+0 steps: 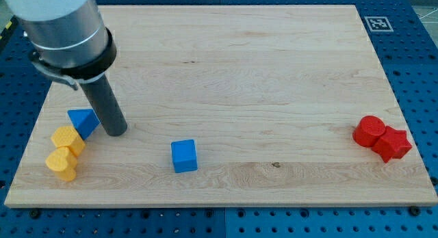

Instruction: Nudge the blue triangle a bit down

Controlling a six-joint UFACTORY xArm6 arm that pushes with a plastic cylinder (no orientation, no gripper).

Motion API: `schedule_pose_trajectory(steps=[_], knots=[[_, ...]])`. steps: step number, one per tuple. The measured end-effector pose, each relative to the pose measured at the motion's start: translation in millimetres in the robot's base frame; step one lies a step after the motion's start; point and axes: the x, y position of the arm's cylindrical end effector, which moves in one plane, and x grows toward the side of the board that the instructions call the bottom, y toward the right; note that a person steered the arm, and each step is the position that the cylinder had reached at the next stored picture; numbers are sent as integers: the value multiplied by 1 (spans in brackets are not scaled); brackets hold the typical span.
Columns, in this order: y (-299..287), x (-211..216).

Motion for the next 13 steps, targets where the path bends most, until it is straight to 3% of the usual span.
schedule_pose_trajectory(steps=[2,13], knots=[[-1,-20],[-35,-20]])
